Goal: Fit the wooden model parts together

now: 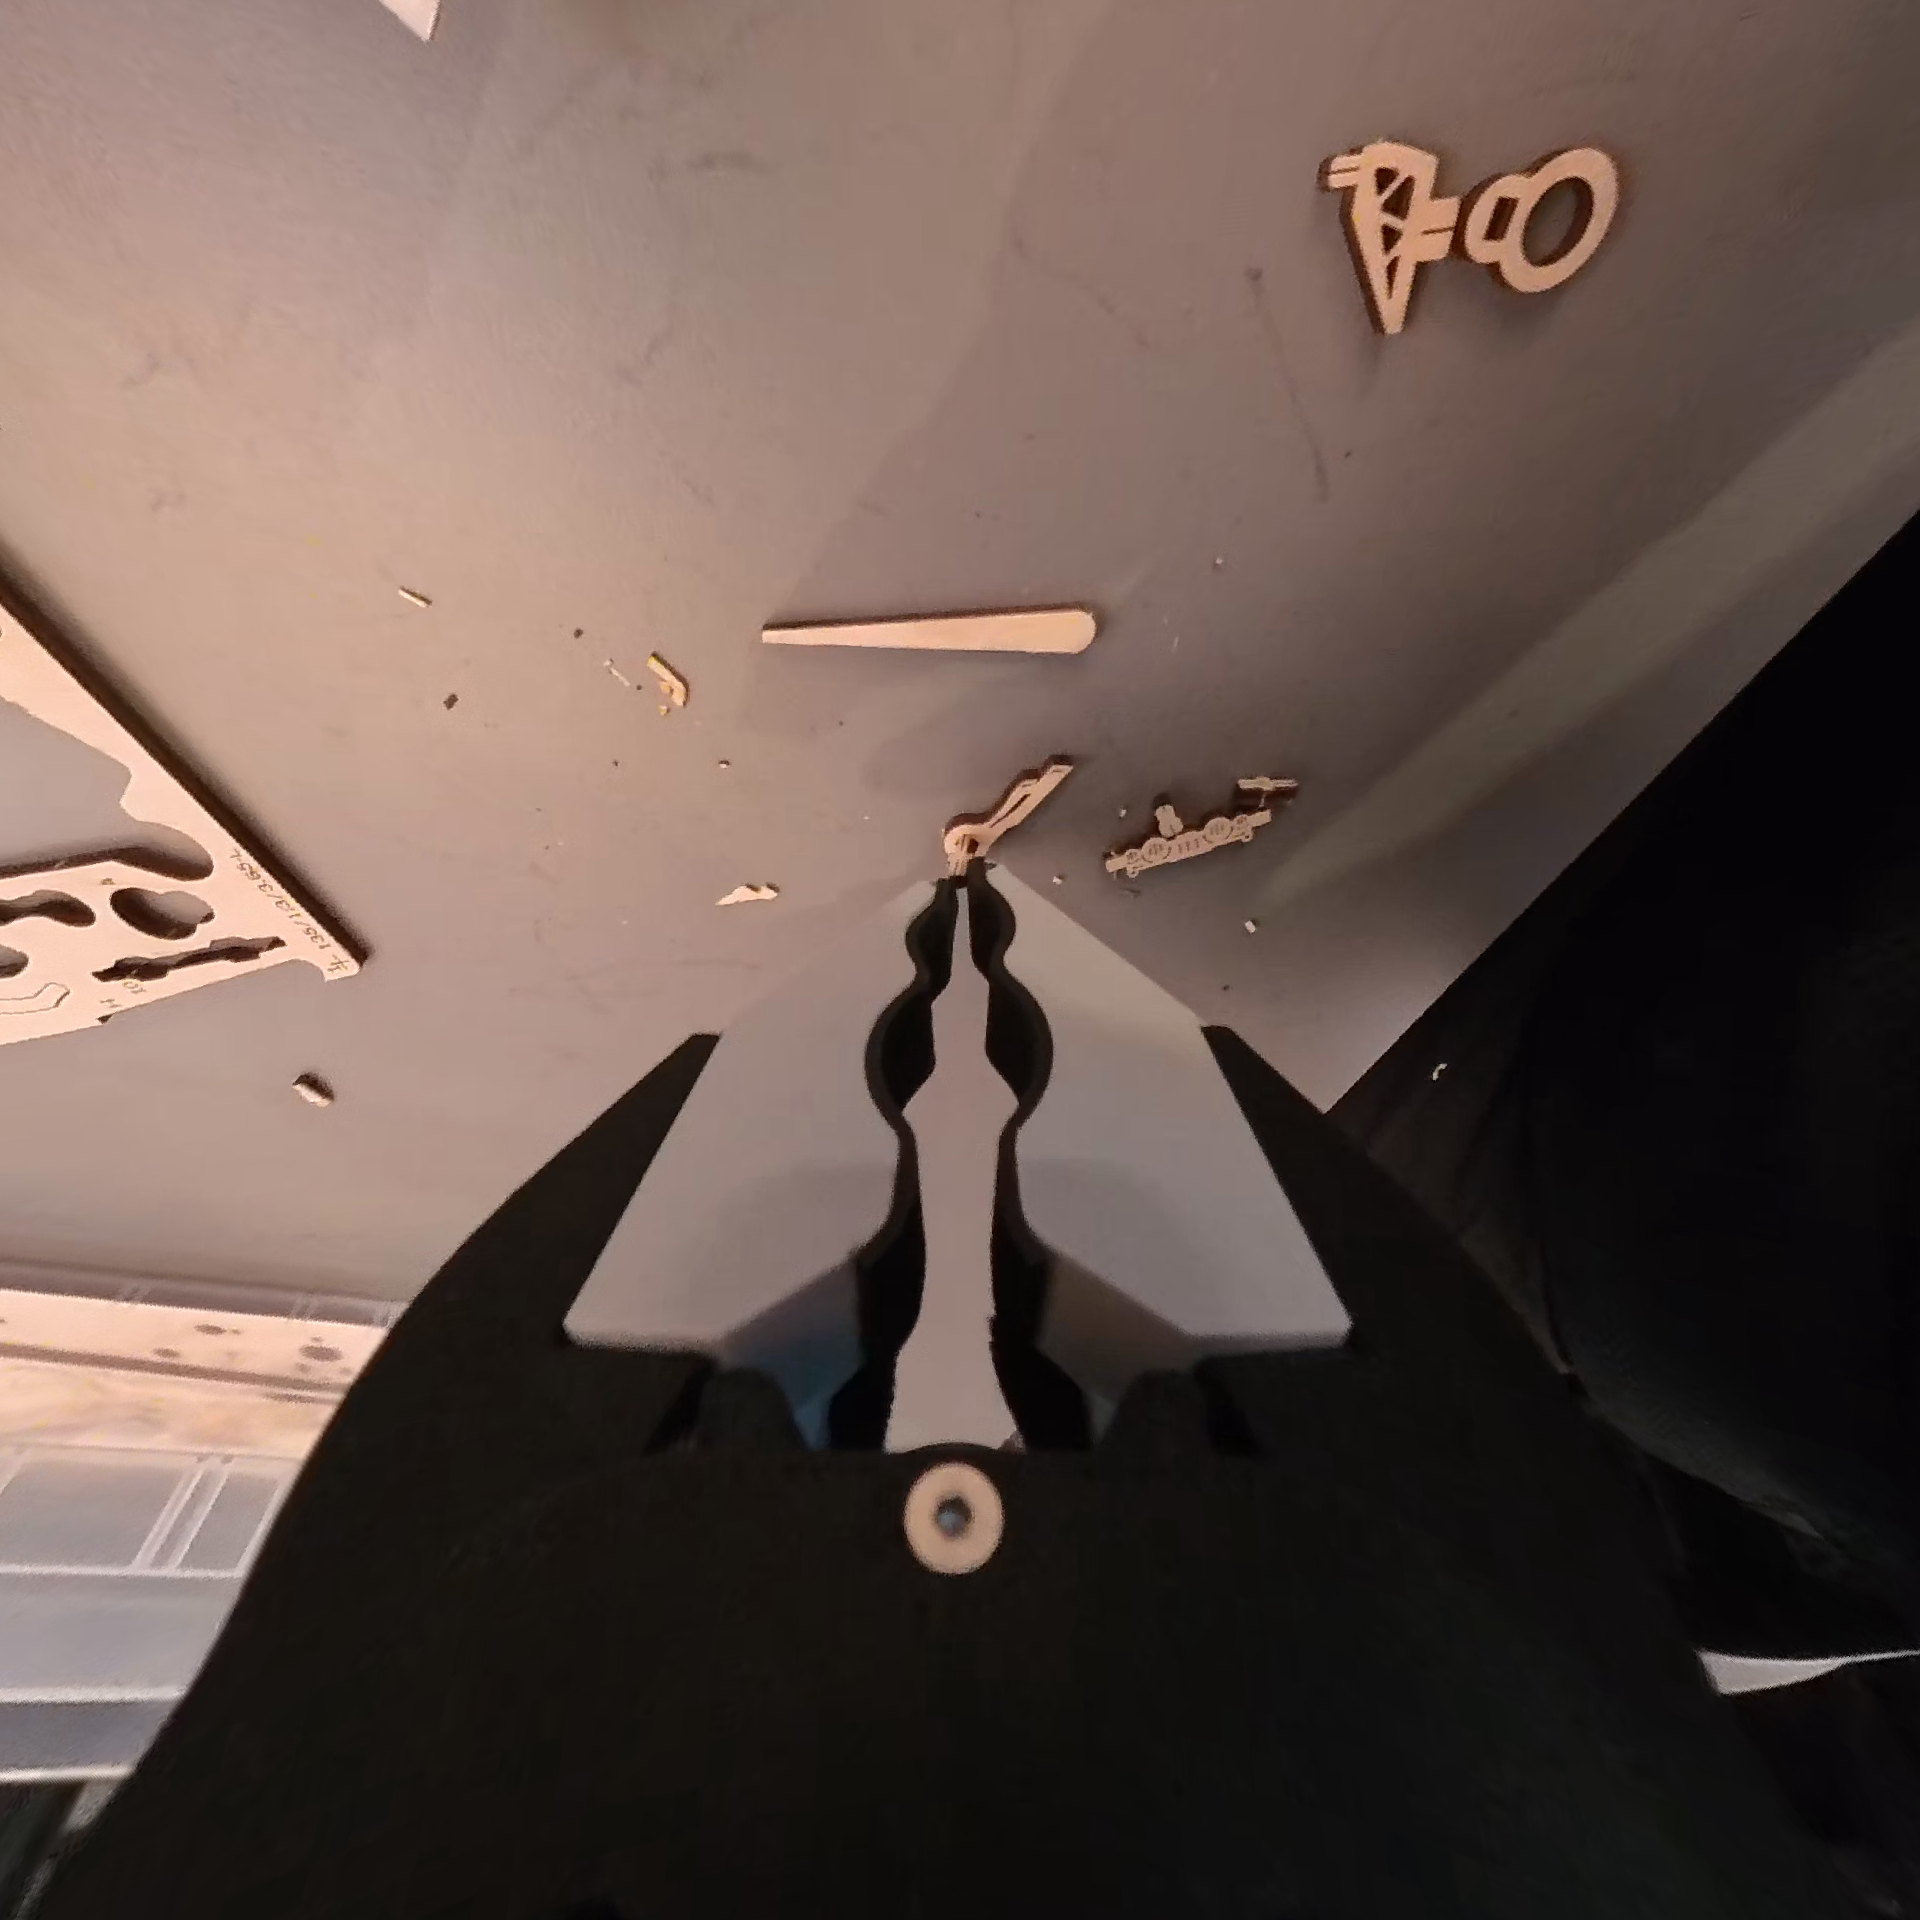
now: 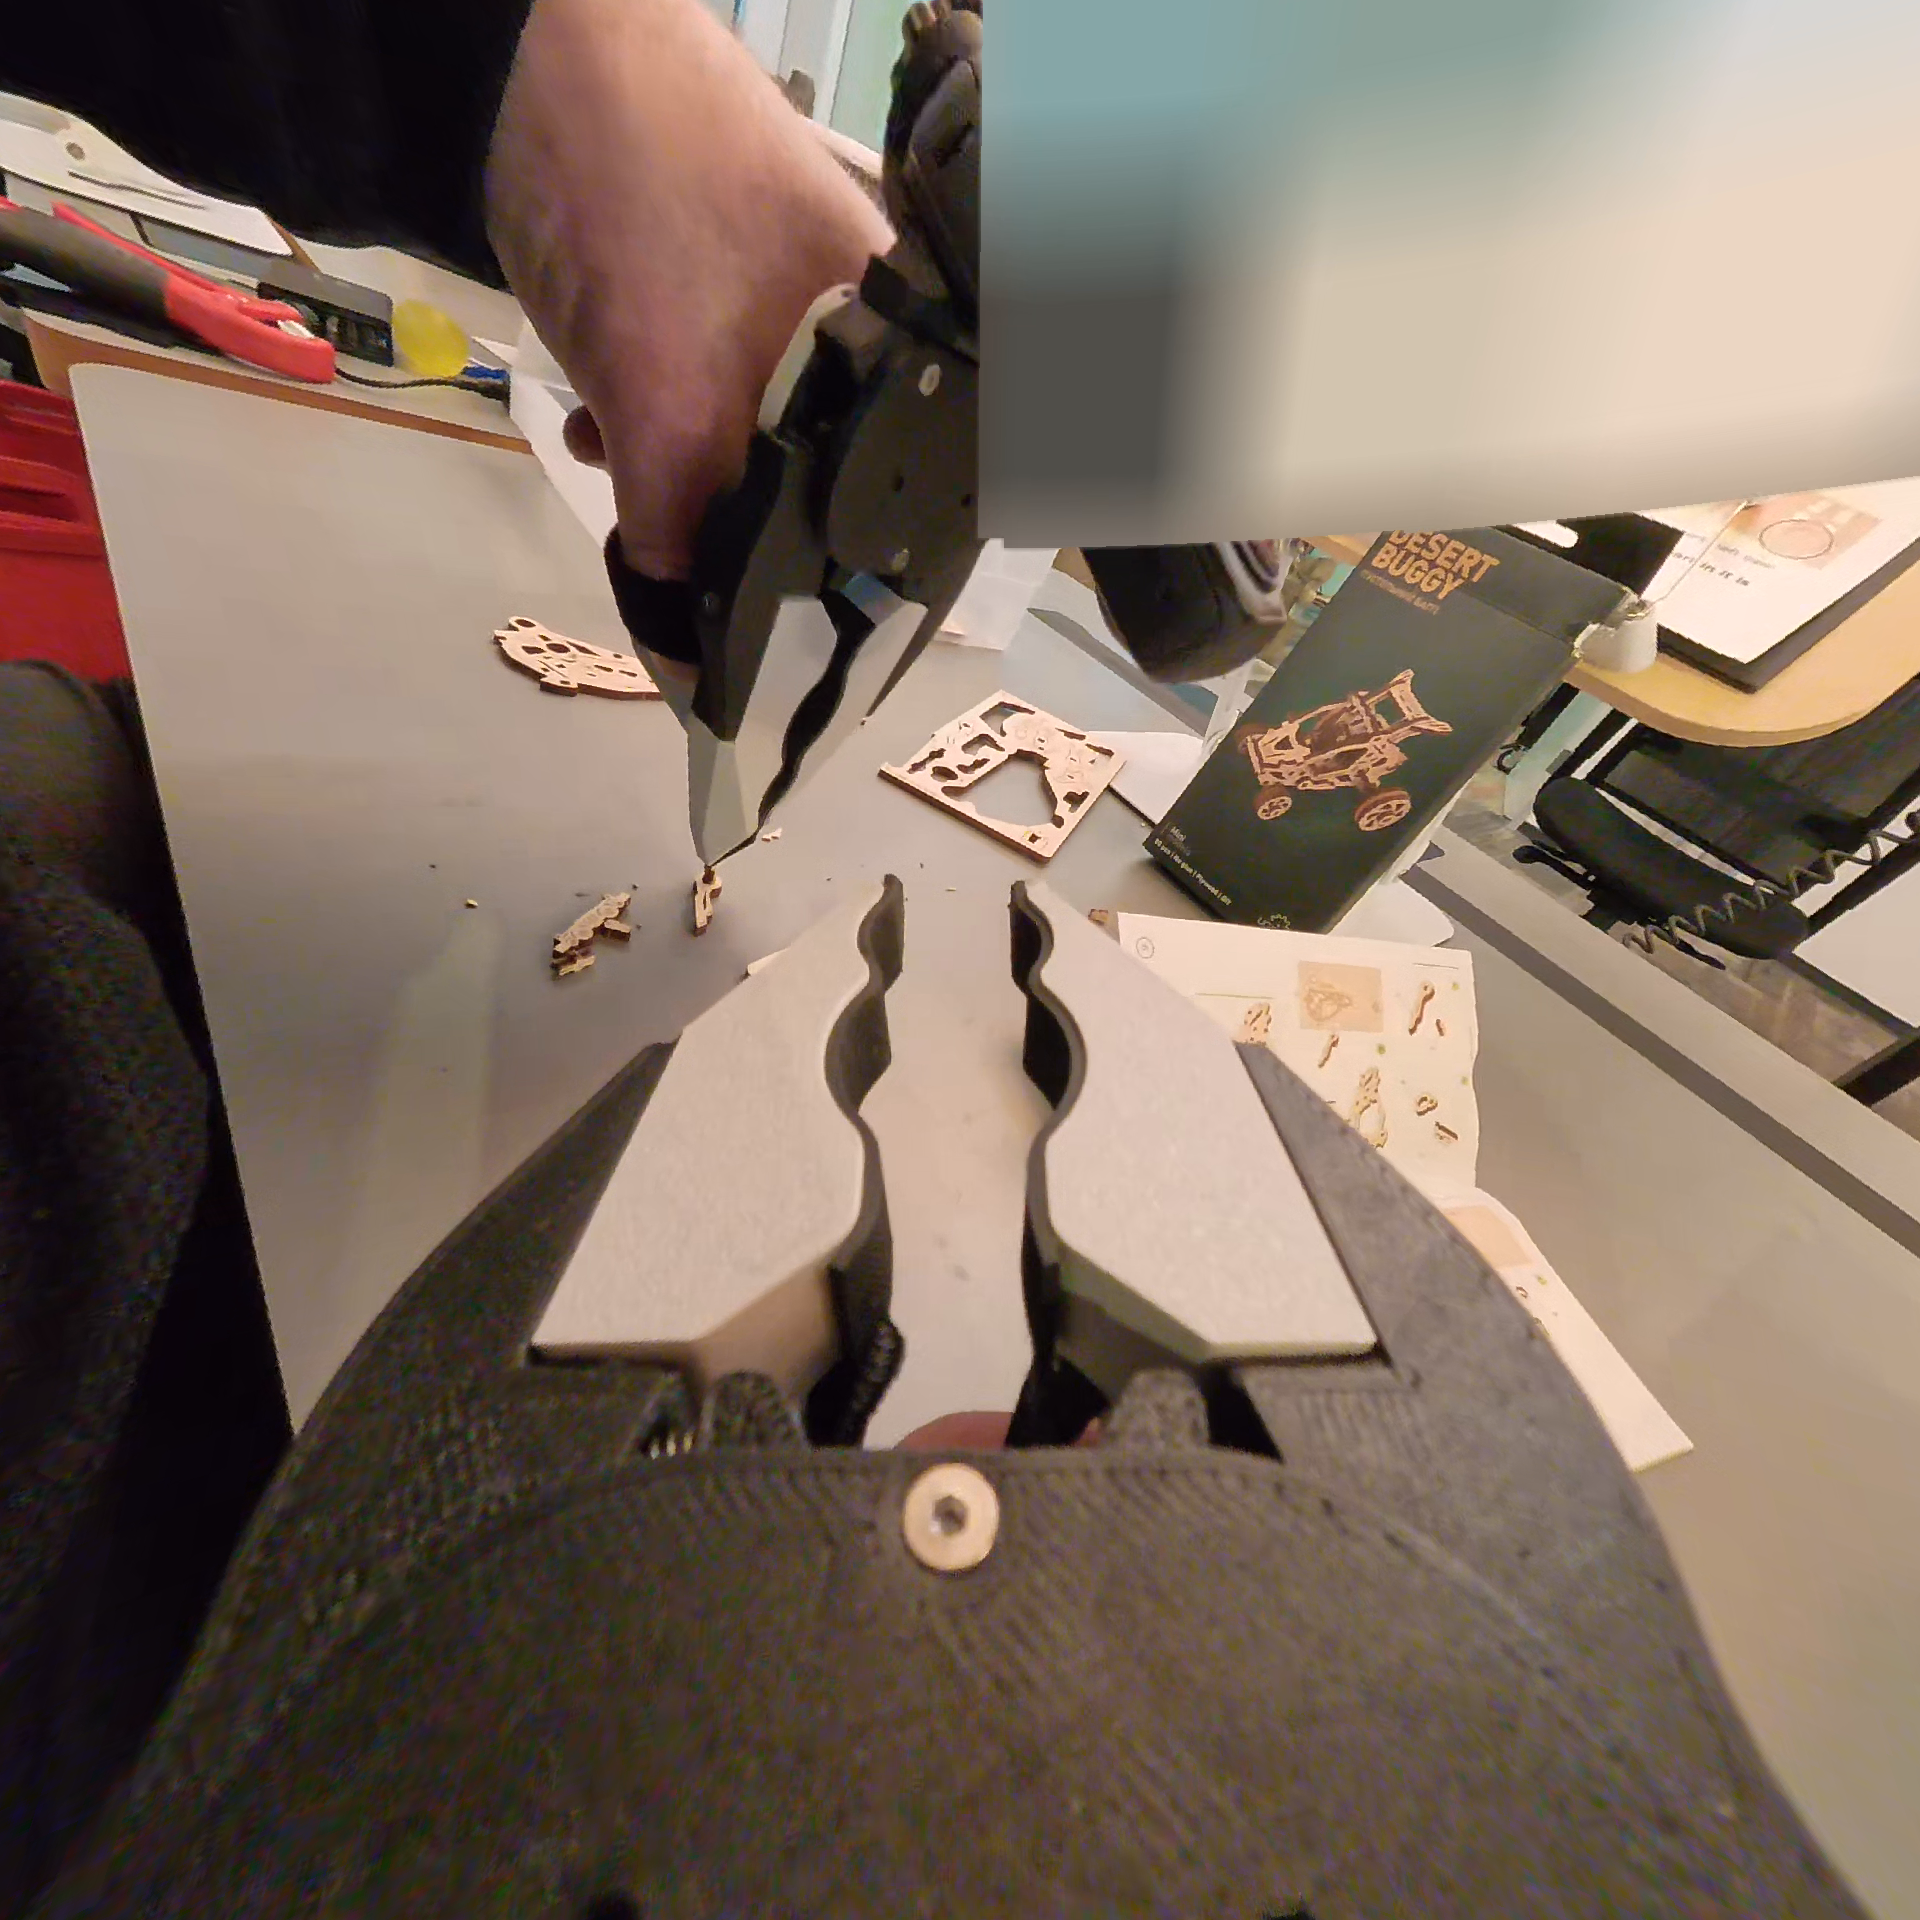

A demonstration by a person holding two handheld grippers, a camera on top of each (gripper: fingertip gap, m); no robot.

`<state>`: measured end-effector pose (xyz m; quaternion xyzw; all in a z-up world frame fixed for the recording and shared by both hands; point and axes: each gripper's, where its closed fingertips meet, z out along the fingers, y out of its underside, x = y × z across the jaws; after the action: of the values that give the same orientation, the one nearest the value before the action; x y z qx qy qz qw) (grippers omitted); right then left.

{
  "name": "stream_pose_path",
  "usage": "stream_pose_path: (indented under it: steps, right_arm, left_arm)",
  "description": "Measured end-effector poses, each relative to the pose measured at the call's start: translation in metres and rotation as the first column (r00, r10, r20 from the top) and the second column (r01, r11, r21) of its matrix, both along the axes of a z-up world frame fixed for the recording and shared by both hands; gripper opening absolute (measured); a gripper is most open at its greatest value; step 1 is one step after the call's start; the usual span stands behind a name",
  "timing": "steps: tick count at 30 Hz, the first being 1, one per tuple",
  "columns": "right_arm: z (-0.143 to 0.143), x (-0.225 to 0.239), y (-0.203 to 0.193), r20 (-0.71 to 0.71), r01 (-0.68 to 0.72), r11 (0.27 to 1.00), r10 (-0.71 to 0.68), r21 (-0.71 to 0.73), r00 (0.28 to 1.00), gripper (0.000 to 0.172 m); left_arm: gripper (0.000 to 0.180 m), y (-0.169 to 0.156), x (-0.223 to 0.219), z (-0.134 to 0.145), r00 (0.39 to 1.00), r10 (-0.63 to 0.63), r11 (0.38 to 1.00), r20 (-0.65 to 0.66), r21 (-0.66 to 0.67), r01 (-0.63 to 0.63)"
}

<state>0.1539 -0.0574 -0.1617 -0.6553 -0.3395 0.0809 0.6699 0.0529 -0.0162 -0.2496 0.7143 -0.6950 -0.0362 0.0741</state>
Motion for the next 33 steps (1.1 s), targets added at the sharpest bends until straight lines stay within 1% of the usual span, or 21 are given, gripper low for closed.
stream_pose_path:
  steps: [1, 9, 13, 14, 15, 17, 19, 21, 23, 25, 26, 28, 33]
  right_arm:
    - [0.0, 0.0, 0.0, 0.0, 0.0, 1.0, 0.0, 0.0, 1.0, 0.017]
    - [0.0, 0.0, -0.001, 0.006, -0.001, 1.0, 0.001, 0.003, 1.0, 0.018]
    - [-0.006, -0.005, -0.001, 0.032, -0.021, 0.999, 0.022, -0.029, 0.999, 0.019]
    - [-0.011, -0.007, 0.002, 0.047, -0.03, 0.997, 0.033, -0.069, 0.998, 0.02]
    - [-0.02, -0.012, 0.003, 0.063, -0.059, 0.988, 0.069, -0.146, 0.996, 0.021]
    - [-0.038, -0.029, 0.001, 0.108, -0.135, 0.943, 0.175, -0.306, 0.979, 0.022]
    - [-0.049, -0.048, 0.001, 0.175, -0.168, 0.904, 0.253, -0.393, 0.952, 0.022]
    - [-0.052, -0.066, 0.006, 0.17, -0.197, 0.873, 0.299, -0.446, 0.939, 0.02]
    - [-0.062, -0.079, 0.01, 0.175, -0.199, 0.828, 0.333, -0.524, 0.926, 0.025]
    - [-0.08, -0.083, 0.017, 0.214, -0.15, 0.797, 0.329, -0.585, 0.92, 0.031]
    - [-0.088, -0.086, 0.016, 0.213, -0.148, 0.77, 0.347, -0.62, 0.913, 0.033]
    - [-0.091, -0.096, 0.013, 0.162, -0.188, 0.736, 0.376, -0.65, 0.912, 0.036]
    - [-0.092, -0.102, 0.013, 0.143, -0.204, 0.72, 0.389, -0.664, 0.91, 0.04]
  left_arm:
    - [0.0, 0.0, 0.0, 0.0, 1.0, 0.0, 1.0, -0.007, 0.007, 0.0]
    - [0.0, -0.001, 0.0, 0.0, 0.999, 0.013, 0.999, -0.038, 0.051, -0.011]
    - [0.0, -0.001, 0.0, 0.0, 1.0, 0.016, 0.998, -0.002, 0.068, -0.016]
    - [0.0, -0.001, 0.001, 0.0, 1.0, 0.012, 0.997, 0.014, 0.071, -0.013]
    - [0.0, -0.001, 0.0, 0.001, 1.0, 0.006, 0.997, 0.03, 0.072, -0.008]
    - [0.0, -0.001, 0.0, 0.001, 0.998, 0.018, 0.998, 0.06, 0.065, -0.022]
    - [0.0, -0.002, -0.001, 0.001, 0.997, 0.027, 0.998, 0.078, 0.056, -0.031]
    - [0.0, -0.001, -0.001, 0.001, 0.994, 0.038, 0.998, 0.099, 0.045, -0.043]
    - [0.0, -0.001, -0.001, 0.001, 0.992, 0.051, 0.998, 0.117, 0.039, -0.056]
    - [0.0, -0.001, -0.001, 0.001, 0.989, 0.063, 0.997, 0.133, 0.031, -0.068]
    - [0.0, -0.001, -0.002, 0.001, 0.987, 0.071, 0.997, 0.141, 0.024, -0.075]
    - [0.0, -0.002, -0.003, 0.0, 0.985, 0.075, 0.997, 0.152, 0.012, -0.078]
    - [0.0, -0.001, -0.005, -0.001, 0.982, 0.094, 0.995, 0.162, -0.001, -0.095]
